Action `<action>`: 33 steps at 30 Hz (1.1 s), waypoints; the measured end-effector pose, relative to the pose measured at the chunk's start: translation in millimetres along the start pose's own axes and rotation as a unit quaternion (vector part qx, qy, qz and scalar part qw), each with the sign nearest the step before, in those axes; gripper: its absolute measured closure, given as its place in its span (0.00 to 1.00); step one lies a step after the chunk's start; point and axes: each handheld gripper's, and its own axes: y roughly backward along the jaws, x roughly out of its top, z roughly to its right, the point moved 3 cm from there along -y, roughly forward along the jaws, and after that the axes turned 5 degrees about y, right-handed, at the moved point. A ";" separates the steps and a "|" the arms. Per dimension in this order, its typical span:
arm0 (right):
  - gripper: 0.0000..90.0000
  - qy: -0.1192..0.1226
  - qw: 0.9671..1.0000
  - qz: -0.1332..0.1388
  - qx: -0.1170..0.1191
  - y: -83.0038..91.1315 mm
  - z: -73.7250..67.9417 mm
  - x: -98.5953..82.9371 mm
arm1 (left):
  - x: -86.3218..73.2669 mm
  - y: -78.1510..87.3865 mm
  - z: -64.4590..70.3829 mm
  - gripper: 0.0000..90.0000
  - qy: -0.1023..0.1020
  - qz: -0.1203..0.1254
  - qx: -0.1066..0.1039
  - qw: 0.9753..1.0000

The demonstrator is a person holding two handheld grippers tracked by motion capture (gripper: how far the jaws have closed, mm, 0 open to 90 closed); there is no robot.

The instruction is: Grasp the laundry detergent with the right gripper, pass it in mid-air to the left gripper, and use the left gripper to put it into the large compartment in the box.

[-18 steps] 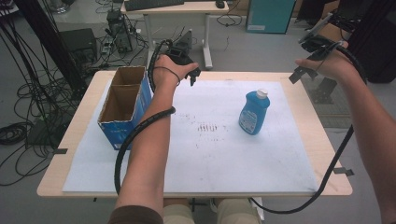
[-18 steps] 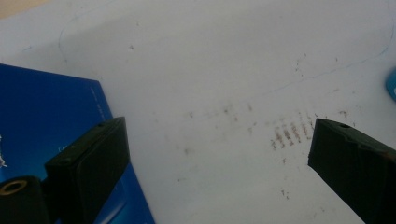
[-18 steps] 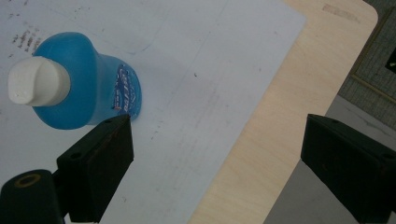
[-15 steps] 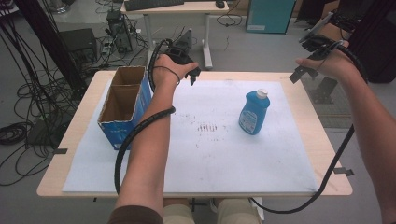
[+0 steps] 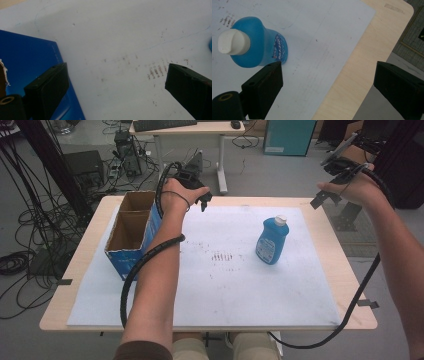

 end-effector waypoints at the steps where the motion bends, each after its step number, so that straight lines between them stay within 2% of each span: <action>1: 0.10 -0.002 1.000 0.001 0.000 0.6 0.1 -1.0 | -0.2 0.0 -0.1 0.06 0.000 0.001 -0.002 1.000; 12: 0.09 0.003 1.000 0.021 0.005 4.3 3.9 -19.4 | -2.3 1.2 2.6 0.06 -0.002 0.004 -0.001 1.000; 18: 0.09 0.015 0.999 0.032 0.006 2.5 1.6 -38.5 | -5.5 3.4 3.6 0.06 -0.008 0.006 0.002 1.000; 26: 0.08 0.024 0.998 0.049 0.013 -1.8 -6.6 -59.8 | -8.9 4.5 1.7 0.06 -0.008 0.011 -0.001 1.000; 33: 0.07 0.037 0.996 0.072 0.023 -10.7 -21.0 -79.1 | -12.8 4.8 -3.4 0.06 -0.010 0.012 -0.006 1.000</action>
